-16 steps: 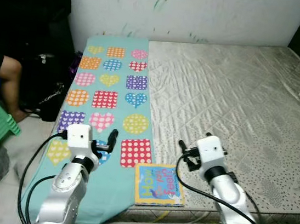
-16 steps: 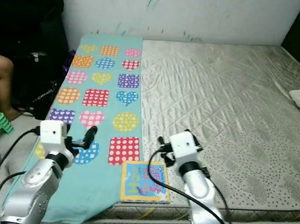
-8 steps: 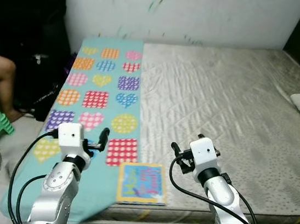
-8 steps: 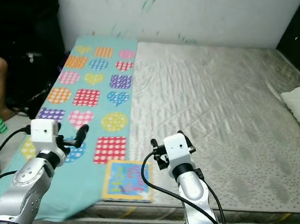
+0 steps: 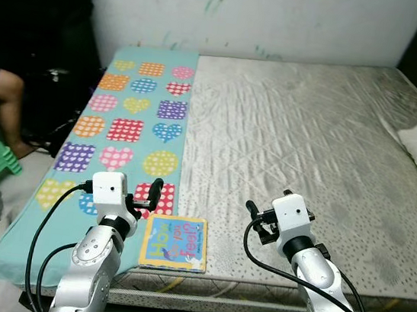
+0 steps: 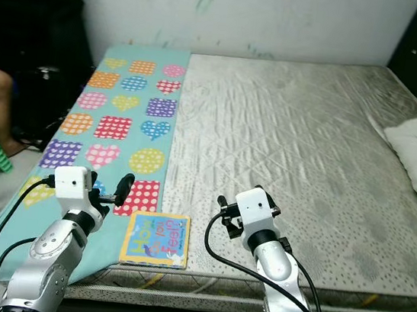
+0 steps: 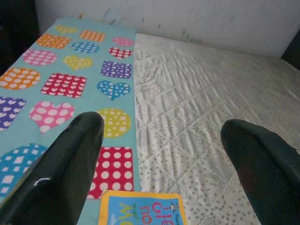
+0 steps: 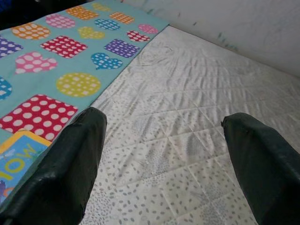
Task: Clean up the room
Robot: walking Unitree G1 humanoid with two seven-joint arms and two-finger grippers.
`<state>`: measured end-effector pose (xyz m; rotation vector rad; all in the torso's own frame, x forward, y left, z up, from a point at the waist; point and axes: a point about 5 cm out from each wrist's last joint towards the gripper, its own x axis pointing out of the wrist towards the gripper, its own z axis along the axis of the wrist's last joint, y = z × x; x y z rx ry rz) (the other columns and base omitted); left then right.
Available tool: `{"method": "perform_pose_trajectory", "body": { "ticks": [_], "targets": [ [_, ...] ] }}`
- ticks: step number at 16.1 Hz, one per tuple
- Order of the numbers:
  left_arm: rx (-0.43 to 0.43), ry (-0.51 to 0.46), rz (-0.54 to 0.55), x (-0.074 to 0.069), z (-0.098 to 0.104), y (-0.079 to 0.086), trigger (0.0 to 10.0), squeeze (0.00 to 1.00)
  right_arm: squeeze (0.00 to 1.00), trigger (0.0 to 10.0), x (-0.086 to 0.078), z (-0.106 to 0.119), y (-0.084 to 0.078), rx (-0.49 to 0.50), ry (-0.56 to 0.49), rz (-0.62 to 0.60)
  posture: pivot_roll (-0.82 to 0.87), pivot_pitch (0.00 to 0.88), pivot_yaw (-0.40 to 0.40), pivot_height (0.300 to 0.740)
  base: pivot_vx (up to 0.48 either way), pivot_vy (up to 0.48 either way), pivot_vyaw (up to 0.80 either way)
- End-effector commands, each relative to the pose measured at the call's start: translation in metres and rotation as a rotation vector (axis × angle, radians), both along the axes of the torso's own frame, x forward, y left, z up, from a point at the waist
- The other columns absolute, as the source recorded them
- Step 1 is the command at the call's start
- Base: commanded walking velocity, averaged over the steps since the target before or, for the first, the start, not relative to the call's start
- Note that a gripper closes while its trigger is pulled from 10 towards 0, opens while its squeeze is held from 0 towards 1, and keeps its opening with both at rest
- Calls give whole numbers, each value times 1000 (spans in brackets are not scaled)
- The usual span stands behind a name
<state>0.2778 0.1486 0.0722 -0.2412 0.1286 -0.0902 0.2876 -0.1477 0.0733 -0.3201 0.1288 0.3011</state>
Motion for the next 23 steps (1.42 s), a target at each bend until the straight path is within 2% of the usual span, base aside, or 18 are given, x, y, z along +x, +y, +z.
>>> {"method": "perform_pose_trajectory", "body": {
  "ticks": [1, 7, 11, 14, 23],
  "targets": [
    [1, -5, 3, 0, 1, 2, 10000, 0, 0, 10000, 2, 3, 4, 4, -7, 18, -211, 0, 47, 740, 0, 0, 0],
    [-9, -13, -20, 0, 1, 0, 10000, 0, 0, 10000, 2, 1, 3, 20, 11, 2, -211, 0, 48, 740, 0, 0, 0],
    [-9, -13, -21, 0, 1, 0, 10000, 0, 0, 10000, 4, 2, 3, 22, 7, 2, -210, 0, 46, 740, 0, 0, -286],
    [-7, -10, -19, 0, 0, 0, 10000, 0, 0, 10000, 4, 2, 4, 27, 10, 5, -206, 0, 46, 740, 0, 0, -744],
    [0, -1, -11, -1, -1, 2, 10000, 0, 0, 10000, 4, 2, 4, 27, 9, 1, -203, 0, 47, 740, 0, 0, -44]
  ]
}}
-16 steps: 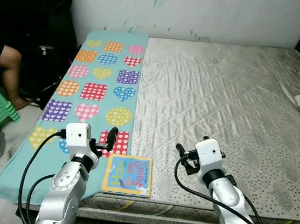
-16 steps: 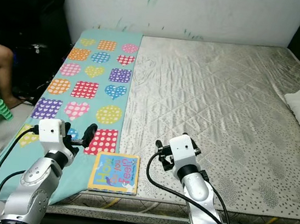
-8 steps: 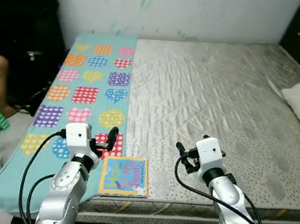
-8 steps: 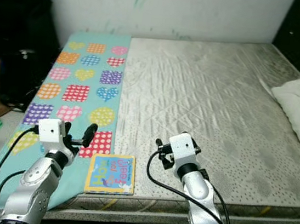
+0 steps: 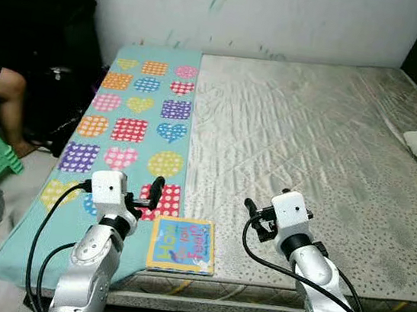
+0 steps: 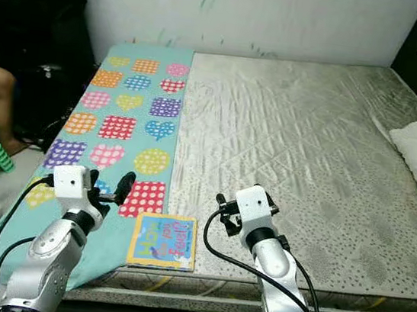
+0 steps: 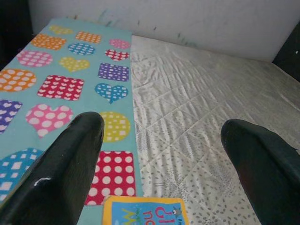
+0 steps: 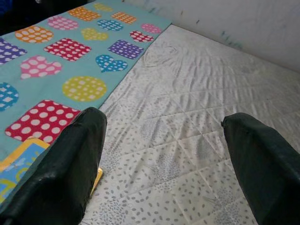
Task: Clean up the room
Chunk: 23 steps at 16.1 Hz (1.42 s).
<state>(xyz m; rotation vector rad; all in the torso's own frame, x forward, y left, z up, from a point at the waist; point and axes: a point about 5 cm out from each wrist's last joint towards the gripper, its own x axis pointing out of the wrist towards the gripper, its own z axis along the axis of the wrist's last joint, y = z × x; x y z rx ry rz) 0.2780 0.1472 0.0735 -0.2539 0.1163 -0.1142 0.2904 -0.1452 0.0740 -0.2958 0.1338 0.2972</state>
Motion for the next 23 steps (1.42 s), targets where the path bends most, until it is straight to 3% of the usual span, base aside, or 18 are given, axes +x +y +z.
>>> {"method": "perform_pose_trajectory", "body": {
  "ticks": [1, 5, 14, 23],
  "targets": [
    [14, 17, 16, -2, -3, 4, 10000, 0, 0, 10000, 1, 1, 2, 3, 0, 7, -204, 0, 49, 740, 0, 0, 0],
    [31, 18, 9, -1, -3, 4, 10000, 0, 0, 10000, -1, 0, 3, -19, -7, 15, -206, 0, 51, 740, 0, 0, 0],
    [36, 20, 12, 1, -3, 3, 10000, 0, 0, 10000, 0, 0, 3, -15, -7, 20, -209, 0, 51, 740, 0, -317, 0],
    [24, 17, 20, 2, -3, 4, 10000, 0, 0, 10000, 0, 0, 2, -13, -6, 17, -208, 0, 52, 740, 0, 0, 0]
  ]
}}
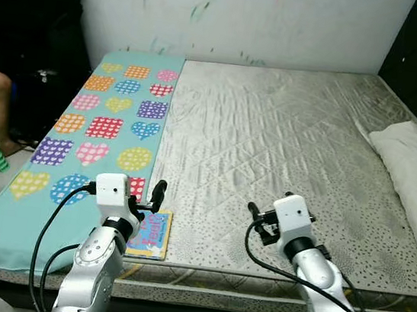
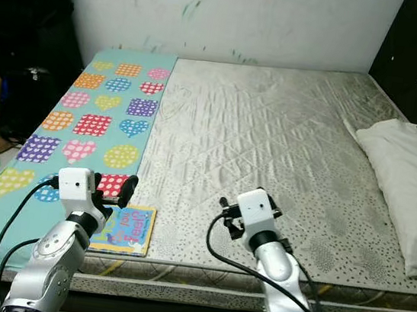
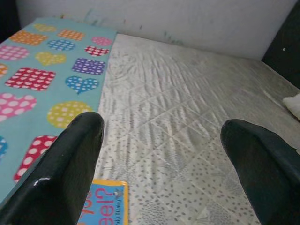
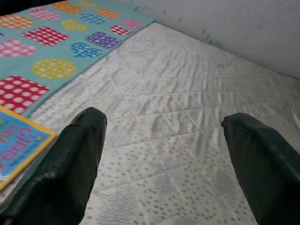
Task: Clean up the room
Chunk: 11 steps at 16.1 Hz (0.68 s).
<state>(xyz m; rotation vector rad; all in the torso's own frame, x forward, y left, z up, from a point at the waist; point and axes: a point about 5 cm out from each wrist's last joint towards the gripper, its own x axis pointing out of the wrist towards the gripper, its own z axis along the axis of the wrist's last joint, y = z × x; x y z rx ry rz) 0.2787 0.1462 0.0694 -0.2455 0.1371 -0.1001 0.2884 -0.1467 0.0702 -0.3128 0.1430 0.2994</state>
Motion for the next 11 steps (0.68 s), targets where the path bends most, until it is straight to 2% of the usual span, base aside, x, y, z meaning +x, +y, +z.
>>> {"method": "perform_pose_trajectory", "body": {
  "ticks": [1, 6, 9, 11],
  "targets": [
    [9, -9, 6, 1, 1, 5, 10000, 0, 0, 10000, 1, 3, 4, 6, -13, 15, -208, 0, 52, 740, 0, 0, 0],
    [-16, -43, -30, 0, 5, 1, 10000, 0, 0, 10000, 1, 1, 4, 9, 0, 12, -208, 0, 52, 740, 0, 0, 0],
    [-18, -44, -31, 0, 5, 1, 10000, 0, 0, 10000, 2, 1, 3, 12, 6, 5, -206, 0, 50, 740, 0, 0, -471],
    [4, -10, -9, 0, 0, 3, 10000, 0, 0, 10000, 3, 2, 3, 7, -2, 11, -204, 0, 49, 740, 0, 0, 0]
  ]
}}
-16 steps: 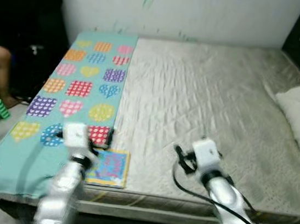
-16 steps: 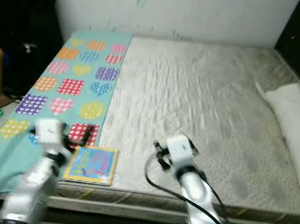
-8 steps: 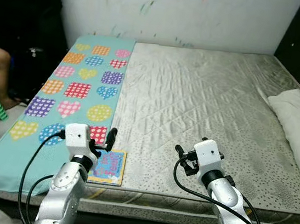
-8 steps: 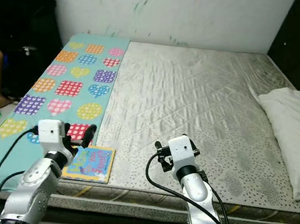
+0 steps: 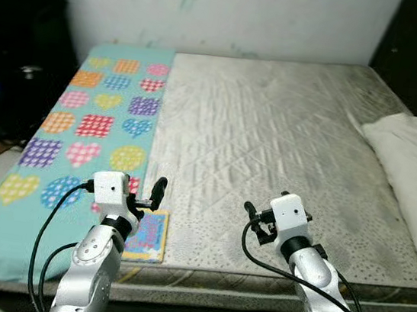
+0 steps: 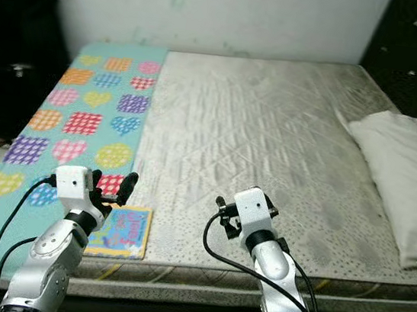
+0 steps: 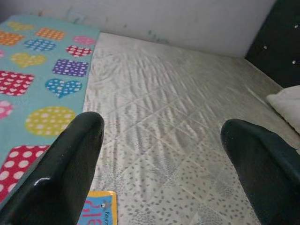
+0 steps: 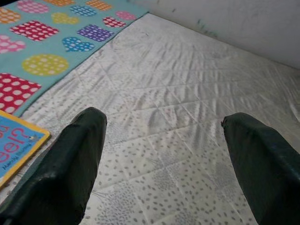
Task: Clean up the room
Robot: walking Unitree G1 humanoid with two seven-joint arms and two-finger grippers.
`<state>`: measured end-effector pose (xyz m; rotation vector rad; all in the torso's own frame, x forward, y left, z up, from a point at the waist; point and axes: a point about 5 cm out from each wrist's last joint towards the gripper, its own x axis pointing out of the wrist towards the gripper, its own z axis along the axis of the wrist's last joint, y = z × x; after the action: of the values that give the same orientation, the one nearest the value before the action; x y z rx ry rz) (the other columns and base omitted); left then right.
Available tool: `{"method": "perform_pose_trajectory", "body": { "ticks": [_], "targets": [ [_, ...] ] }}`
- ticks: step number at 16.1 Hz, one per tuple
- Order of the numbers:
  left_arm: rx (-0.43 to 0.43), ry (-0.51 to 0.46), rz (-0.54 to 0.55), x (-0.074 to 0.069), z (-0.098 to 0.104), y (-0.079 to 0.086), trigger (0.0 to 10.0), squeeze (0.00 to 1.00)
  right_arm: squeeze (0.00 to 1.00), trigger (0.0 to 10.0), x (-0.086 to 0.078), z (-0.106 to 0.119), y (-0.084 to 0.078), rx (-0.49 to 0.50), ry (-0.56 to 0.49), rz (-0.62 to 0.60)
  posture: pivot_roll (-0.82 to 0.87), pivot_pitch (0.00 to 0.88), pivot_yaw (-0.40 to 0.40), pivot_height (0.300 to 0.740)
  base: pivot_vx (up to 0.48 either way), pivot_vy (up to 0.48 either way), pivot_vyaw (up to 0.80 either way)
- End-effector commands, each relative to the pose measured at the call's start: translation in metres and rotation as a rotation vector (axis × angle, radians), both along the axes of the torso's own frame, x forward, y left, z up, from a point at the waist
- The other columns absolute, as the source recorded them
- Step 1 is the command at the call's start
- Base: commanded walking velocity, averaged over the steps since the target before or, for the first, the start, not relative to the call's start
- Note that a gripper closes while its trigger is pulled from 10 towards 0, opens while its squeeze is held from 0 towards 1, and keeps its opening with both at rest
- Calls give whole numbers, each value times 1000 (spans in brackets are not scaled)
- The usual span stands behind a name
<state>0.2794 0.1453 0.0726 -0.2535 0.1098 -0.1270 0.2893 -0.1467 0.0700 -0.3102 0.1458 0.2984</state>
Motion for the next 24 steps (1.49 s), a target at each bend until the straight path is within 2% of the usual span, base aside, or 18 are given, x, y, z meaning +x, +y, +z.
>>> {"method": "perform_pose_trajectory", "body": {
  "ticks": [1, 5, 8, 9, 11, 12, 13, 15, 16, 17, 18, 20, 21, 22, 23, 24],
  "targets": [
    [20, 28, 21, -1, -4, 5, 10000, 0, 0, 10000, 2, 2, 3, 5, -4, 14, -203, 0, 49, 740, 0, 0, 0],
    [44, 38, 39, -1, -5, 9, 10000, 0, 0, 10000, -1, 1, 0, 2, 15, 28, -203, 0, 47, 740, 0, 0, 0],
    [111, 90, 73, -16, -3, 36, 10000, 0, 0, 10000, -14, -1, -25, -4, 84, -5, -210, 0, 45, 740, 0, 0, 0],
    [160, 118, 66, -26, -6, 46, 10000, 0, 0, 10000, -19, -3, -34, 3, 129, -25, -210, 0, 45, 740, 0, 0, 0],
    [201, 165, 90, -38, -17, 63, 10000, 0, 0, 10000, -25, -6, -45, -21, 167, -65, -197, 0, 43, 740, 0, 0, 0],
    [220, 133, 105, -40, -13, 73, 10000, 0, 0, 10000, -27, -6, -52, -31, 167, -103, -195, 0, 39, 740, 0, 0, 0],
    [246, 94, 96, -38, -8, 75, 10000, 0, 0, 10000, -28, -6, -57, -15, 167, -137, -191, 0, 35, 740, 0, 0, 0],
    [307, 26, 36, -35, 2, 74, 10000, 0, 0, 10000, -26, 2, -64, -11, 84, -200, -183, 0, 28, 740, 0, 0, 0],
    [397, -20, -7, -36, 8, 69, 10000, 0, 0, 10000, -24, 8, -65, 31, 47, -207, -173, 0, 18, 740, 0, 0, 0],
    [437, -53, -110, -37, 11, 59, 10000, 0, 0, 10000, -21, 15, -64, 25, 6, -194, -164, 1, 12, 740, 0, 0, 0],
    [448, -65, -143, -38, 12, 55, 10000, 0, 0, 10000, -19, 17, -63, 26, -6, -186, -159, 8, 6, 740, 0, 0, 0],
    [375, -127, -275, -41, 19, 30, 10000, 0, 0, 10000, -16, 26, -52, 90, -53, -159, -167, 17, 6, 740, 0, 0, 0],
    [391, -174, -288, -41, 21, 24, 10000, 0, 0, 10000, -17, 28, -50, 85, -75, -152, -169, 16, 7, 740, 0, 0, 0],
    [354, -191, -230, -40, 22, 20, 10000, 0, 0, 10000, -19, 36, -49, 34, -174, -148, -183, 13, 9, 740, 0, 0, 0],
    [300, -168, -179, -41, 19, 20, 10000, 0, 0, 10000, -21, 38, -50, 59, -200, -164, -192, 7, 10, 740, 0, 0, 0],
    [259, -146, -124, -42, 17, 25, 10000, 0, 0, 10000, -22, 38, -53, 129, -213, -221, -197, 6, 13, 740, 0, 0, 0]
  ]
}}
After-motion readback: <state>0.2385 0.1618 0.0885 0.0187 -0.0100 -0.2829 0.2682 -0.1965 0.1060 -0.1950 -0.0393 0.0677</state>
